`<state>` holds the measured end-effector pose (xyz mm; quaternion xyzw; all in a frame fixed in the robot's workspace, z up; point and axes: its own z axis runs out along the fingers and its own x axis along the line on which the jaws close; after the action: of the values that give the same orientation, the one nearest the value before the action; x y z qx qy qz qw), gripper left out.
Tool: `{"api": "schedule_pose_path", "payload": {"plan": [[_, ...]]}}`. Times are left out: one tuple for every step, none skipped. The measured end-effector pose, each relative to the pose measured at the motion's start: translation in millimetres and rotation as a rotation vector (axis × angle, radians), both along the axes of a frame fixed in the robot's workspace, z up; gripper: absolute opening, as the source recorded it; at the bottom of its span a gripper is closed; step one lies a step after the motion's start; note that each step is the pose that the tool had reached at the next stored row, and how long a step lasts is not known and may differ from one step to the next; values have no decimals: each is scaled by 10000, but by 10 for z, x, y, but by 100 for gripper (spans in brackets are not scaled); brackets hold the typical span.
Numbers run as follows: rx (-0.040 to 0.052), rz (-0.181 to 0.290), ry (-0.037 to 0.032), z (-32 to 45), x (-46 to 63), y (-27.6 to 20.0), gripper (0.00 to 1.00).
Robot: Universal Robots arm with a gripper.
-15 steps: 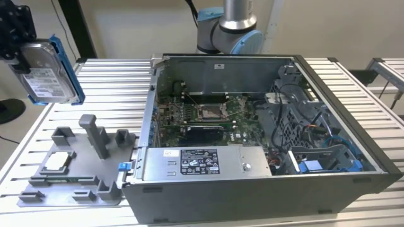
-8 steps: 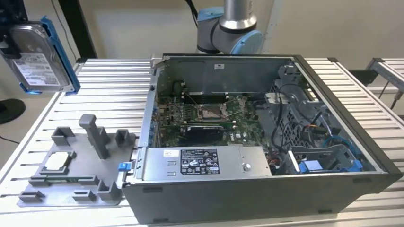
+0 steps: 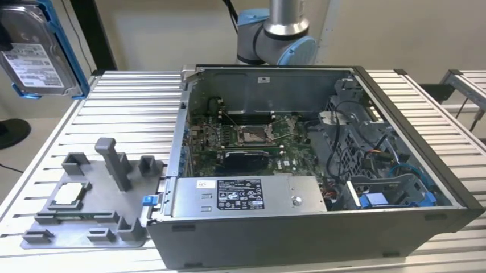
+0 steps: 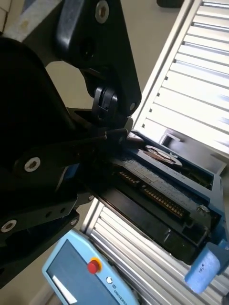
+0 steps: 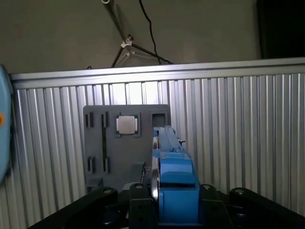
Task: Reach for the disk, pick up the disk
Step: 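Pick up the disk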
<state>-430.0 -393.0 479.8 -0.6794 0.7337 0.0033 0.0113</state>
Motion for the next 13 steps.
{"api": "schedule_pose_path", "payload": {"plan": [[0,0,0,33,0,0,0],[-1,0,1,58,0,0,0],[0,0,1,66,0,0,0],[-6,2,-1,65,1,2,0],[-15,1,-1,65,1,5,0],[-24,1,0,66,0,8,0],[-33,2,0,66,0,11,0],[-42,1,0,66,0,15,0],[-51,1,0,66,0,18,0],[-59,1,-1,65,0,21,0],[-69,1,1,66,0,24,0],[-77,1,0,66,2,24,0],[-86,1,1,66,9,24,0]]}}
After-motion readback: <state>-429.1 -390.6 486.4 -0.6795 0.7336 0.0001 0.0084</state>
